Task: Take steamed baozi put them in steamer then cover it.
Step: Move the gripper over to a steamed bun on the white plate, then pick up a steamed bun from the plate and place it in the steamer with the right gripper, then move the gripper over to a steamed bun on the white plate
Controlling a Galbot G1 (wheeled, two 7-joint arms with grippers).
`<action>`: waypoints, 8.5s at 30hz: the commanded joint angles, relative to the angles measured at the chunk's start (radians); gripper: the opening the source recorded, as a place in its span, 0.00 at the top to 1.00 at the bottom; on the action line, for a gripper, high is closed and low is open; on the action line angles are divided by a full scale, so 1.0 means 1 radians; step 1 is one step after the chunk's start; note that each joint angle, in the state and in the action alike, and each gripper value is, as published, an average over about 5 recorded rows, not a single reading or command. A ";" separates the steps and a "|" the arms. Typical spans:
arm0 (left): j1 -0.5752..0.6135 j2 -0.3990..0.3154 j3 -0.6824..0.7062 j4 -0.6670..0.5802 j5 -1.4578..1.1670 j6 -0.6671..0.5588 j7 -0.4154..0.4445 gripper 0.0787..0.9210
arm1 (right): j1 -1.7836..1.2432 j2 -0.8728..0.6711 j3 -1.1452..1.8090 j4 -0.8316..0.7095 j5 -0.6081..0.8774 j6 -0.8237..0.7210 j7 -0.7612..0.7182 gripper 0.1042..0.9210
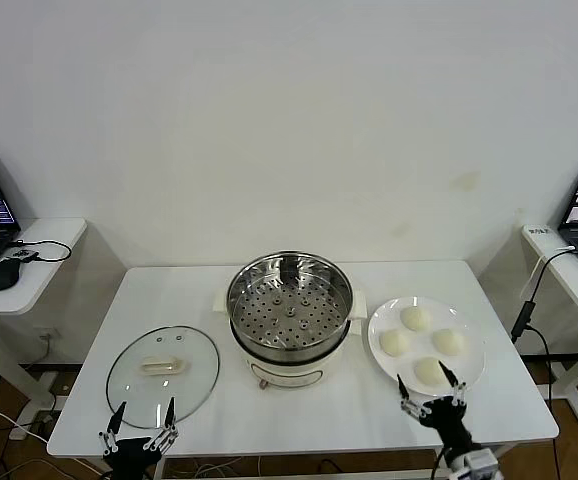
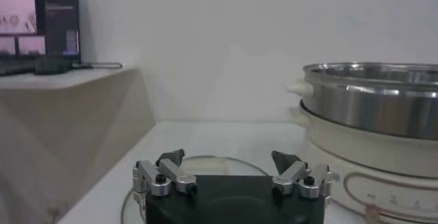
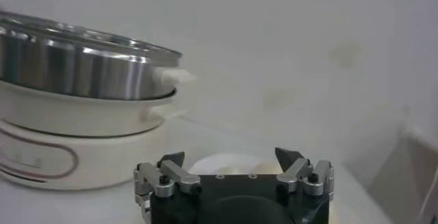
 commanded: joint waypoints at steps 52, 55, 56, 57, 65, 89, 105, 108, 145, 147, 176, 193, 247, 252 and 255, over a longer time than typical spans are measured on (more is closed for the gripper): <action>-0.067 0.003 -0.068 0.064 0.094 0.007 -0.006 0.12 | 1.424 -0.232 -1.189 -1.052 -0.358 -0.076 -0.848 0.12; -0.069 0.005 -0.070 0.067 0.093 0.005 -0.006 0.12 | 1.420 -0.220 -1.191 -1.060 -0.363 -0.083 -0.848 0.12; -0.070 0.005 -0.070 0.068 0.093 0.005 -0.006 0.12 | 1.419 -0.218 -1.191 -1.062 -0.366 -0.085 -0.847 0.12; -0.071 0.005 -0.070 0.069 0.093 0.004 -0.006 0.12 | 1.419 -0.216 -1.191 -1.065 -0.368 -0.087 -0.846 0.12; -0.079 0.004 -0.067 0.077 0.093 0.000 -0.007 0.12 | 1.420 -0.204 -1.187 -1.079 -0.366 -0.107 -0.833 0.17; -0.091 0.022 -0.064 0.078 0.073 0.000 -0.005 0.12 | 1.686 -0.372 -1.408 -0.803 -0.044 -0.179 -0.890 0.39; -0.102 0.045 -0.080 0.068 0.027 -0.005 -0.007 0.12 | 2.158 -0.170 -1.745 -0.653 0.260 -0.151 -0.861 0.38; -0.100 0.048 -0.090 0.065 0.020 -0.006 -0.007 0.12 | 2.169 -0.095 -1.787 -0.662 0.263 -0.109 -0.849 0.38; -0.115 0.029 -0.098 0.047 0.013 -0.001 -0.012 0.12 | 1.944 0.095 -1.896 -0.864 -0.258 0.422 -0.697 0.36; -0.116 0.028 -0.098 0.047 0.013 -0.001 -0.013 0.12 | 1.939 0.100 -1.892 -0.878 -0.278 0.431 -0.686 0.35; -0.089 0.025 -0.097 -0.015 0.021 0.048 -0.020 0.12 | 2.140 -0.314 -1.874 -0.401 0.256 -0.253 -0.845 0.12; -0.063 0.030 -0.071 -0.050 0.055 0.057 -0.018 0.12 | 1.962 -0.873 -1.828 -0.124 0.107 -0.358 -0.842 0.12; -0.100 0.040 -0.104 0.044 0.051 0.046 -0.010 0.12 | 1.468 -0.342 -1.515 -0.707 -0.080 -0.313 -0.768 0.15; -0.101 0.039 -0.103 0.047 0.049 0.045 -0.010 0.12 | 1.470 -0.348 -1.515 -0.707 -0.086 -0.317 -0.785 0.26; -0.102 0.039 -0.102 0.047 0.049 0.046 -0.010 0.12 | 1.473 -0.351 -1.515 -0.705 -0.082 -0.319 -0.792 0.32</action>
